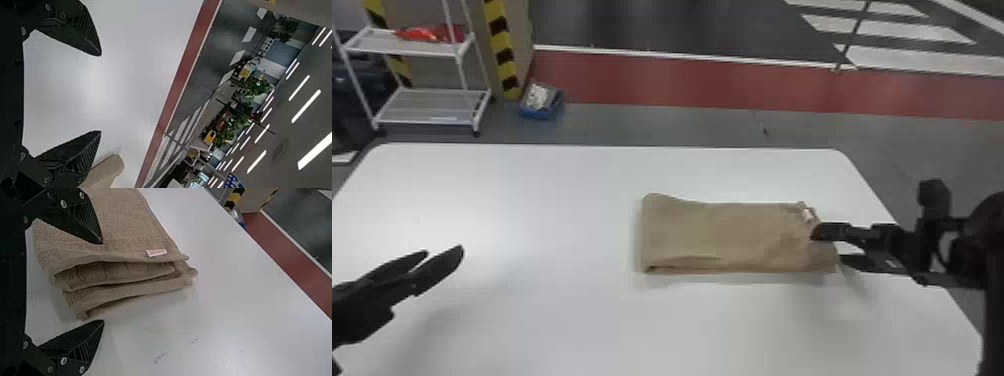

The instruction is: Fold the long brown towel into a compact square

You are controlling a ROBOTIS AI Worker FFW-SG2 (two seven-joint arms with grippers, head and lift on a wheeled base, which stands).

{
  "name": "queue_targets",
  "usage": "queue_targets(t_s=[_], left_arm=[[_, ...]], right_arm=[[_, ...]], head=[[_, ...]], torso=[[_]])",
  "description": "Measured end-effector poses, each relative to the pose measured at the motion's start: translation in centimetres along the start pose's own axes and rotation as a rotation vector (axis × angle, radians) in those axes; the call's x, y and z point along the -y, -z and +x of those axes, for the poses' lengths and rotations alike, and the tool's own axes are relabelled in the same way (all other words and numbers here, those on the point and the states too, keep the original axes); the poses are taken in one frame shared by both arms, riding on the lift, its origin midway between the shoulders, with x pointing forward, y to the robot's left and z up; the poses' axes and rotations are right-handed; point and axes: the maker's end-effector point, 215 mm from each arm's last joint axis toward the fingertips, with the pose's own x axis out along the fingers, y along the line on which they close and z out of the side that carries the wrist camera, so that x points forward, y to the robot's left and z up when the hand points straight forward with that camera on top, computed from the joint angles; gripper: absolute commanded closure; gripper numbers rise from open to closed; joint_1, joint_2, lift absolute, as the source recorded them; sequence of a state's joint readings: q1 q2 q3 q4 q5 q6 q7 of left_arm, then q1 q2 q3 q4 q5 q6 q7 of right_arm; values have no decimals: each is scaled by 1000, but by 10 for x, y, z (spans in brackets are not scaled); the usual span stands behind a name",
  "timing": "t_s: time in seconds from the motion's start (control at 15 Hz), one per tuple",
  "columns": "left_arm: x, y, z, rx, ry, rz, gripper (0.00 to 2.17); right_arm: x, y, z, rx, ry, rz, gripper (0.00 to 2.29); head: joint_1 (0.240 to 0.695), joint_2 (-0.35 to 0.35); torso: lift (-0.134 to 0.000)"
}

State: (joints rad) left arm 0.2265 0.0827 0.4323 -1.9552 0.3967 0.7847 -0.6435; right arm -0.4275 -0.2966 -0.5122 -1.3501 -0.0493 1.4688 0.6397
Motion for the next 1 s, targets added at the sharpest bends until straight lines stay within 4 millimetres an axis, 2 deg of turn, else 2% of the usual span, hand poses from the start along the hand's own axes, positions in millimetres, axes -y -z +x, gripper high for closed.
queue_targets(t_s=[0.2, 0.27, 0.4, 0.53, 0.6, 0.87, 1.0], left_arm=[[-1, -1, -1, 2, -2, -1, 208], [-1, -1, -1, 2, -2, -1, 208], [-2, -1, -1, 2, -3, -1, 208], [-2, -3, 1, 6, -2, -1, 208], [-2, -4, 2, 7, -1, -1, 208], [-2, -4, 4, 6, 0, -2, 208], [-2, -6, 5, 8, 1, -1, 208]], right_arm=[[-1, 1, 2, -15, 17, -16, 664], [-1, 0, 2, -17, 23, -20, 950], [0, 0, 2, -18, 29, -23, 1305], [-1, -1, 0, -11, 9, -10, 1332], [-4, -2, -2, -4, -8, 1, 1463], [-23, -7, -12, 16, -95, 29, 1477], [-41, -14, -19, 52, -166, 36, 1477]], head=[[695, -137], [695, -137], [695, -138], [695, -138], [695, -138], [695, -127], [695, -120]], torso=[[-124], [-124], [-124], [-124], [-124], [-124], [-124]])
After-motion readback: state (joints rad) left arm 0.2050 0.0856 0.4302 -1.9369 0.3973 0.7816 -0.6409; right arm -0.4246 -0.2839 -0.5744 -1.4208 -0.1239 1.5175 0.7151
